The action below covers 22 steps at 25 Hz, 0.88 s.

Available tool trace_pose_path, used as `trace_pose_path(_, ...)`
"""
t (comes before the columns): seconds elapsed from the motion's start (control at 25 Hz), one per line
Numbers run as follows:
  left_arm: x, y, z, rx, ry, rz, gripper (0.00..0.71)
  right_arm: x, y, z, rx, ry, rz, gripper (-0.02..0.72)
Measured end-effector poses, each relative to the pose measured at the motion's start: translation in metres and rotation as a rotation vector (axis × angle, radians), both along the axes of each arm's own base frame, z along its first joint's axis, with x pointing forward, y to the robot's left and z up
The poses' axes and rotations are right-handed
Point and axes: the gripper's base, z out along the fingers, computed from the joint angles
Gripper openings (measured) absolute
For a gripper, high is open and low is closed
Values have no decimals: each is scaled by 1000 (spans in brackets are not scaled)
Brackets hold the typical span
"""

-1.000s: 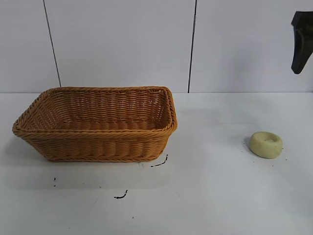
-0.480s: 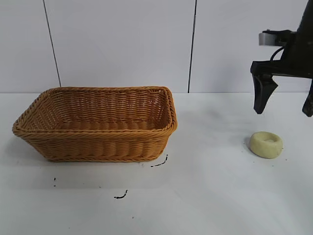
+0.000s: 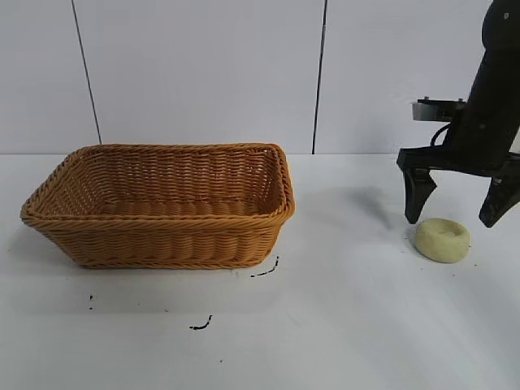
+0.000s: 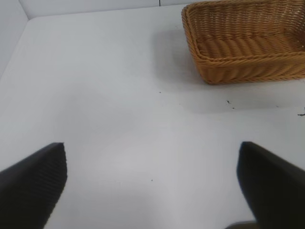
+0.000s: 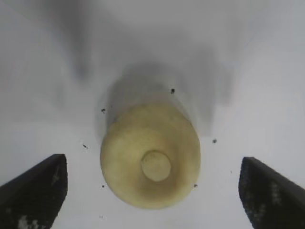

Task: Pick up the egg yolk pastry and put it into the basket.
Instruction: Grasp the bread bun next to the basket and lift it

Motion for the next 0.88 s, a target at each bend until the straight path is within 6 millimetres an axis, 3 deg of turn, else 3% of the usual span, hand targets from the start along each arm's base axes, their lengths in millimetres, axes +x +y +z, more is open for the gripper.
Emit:
trace_pose_path(0.32, 0, 0, 0, 0, 0, 0, 697, 2, 0, -21, -1, 26, -2, 691)
trace_pose_path(0.44, 0, 0, 0, 0, 0, 0, 697, 2, 0, -21, -1, 24, -5, 486)
trace_pose_path(0.64, 0, 0, 0, 0, 0, 0, 697, 1, 0, -19, -2, 33, 8, 66)
trace_pose_path(0.88, 0, 0, 0, 0, 0, 0, 697, 4, -1, 10, -21, 19, 41, 43)
